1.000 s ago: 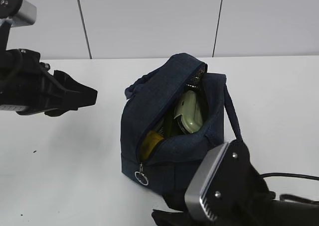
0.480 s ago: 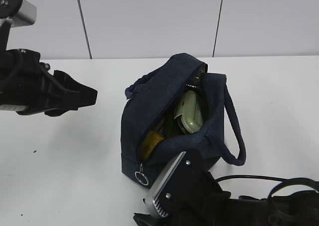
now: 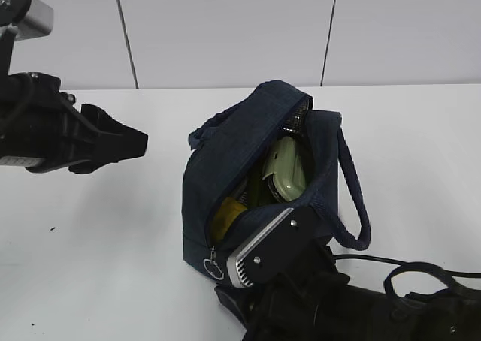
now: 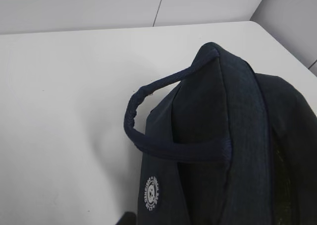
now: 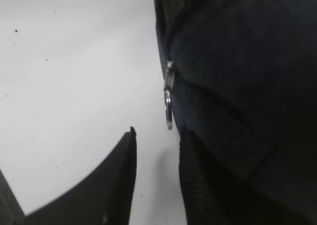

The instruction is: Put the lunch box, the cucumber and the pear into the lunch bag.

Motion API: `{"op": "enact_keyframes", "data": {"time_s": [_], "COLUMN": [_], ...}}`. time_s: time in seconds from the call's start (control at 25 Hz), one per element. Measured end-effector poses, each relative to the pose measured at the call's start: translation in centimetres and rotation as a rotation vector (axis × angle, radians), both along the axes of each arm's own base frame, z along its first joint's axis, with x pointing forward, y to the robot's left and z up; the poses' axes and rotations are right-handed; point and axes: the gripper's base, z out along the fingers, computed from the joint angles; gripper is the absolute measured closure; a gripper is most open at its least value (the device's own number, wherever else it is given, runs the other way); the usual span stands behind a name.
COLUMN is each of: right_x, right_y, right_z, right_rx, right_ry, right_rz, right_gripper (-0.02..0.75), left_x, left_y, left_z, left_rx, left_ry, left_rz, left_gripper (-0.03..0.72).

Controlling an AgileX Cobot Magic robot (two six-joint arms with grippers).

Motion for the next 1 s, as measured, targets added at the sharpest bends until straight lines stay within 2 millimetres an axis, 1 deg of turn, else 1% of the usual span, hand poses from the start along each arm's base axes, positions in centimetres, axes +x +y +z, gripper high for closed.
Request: {"op": "enact_keyframes", "data": {"time_s": [0.2,0.36,0.56,0.88,1.0], "right_x": [0.1,0.5,1.3,2.1,2.4], "right_y": [0.0,0.2,1.2,2.2,2.6], "right_z": [-1.4,-1.6,-1.6,-2.3,-2.1], "right_rx": [-0.024,-0.003,0.014,0.016,0.027], "right_ry": [0.011,0.002,-0.004,0.02,0.014], "right_rz": [-0.006,-0.029,-0.036,-0.045,-0.046], "right_gripper": [0.493,0.493,0.493,0.494,0.494], "left_x": [0.0,0.0,0.0,0.0,0.0], "left_y": [0.0,0.0,0.0,0.0,0.0], "left_z": [0.0,0.0,0.0,0.0,0.0], "left_rx": [-0.007,-0.007,-0.009,-0.01,-0.01], "left_ry": [0.002,0.002,0.003,0.003,0.003], "left_rz": [0.004,0.005,0.006,0.006,0.006], "left_gripper": [0.449,0.45,0.45,0.45,0.45]}}
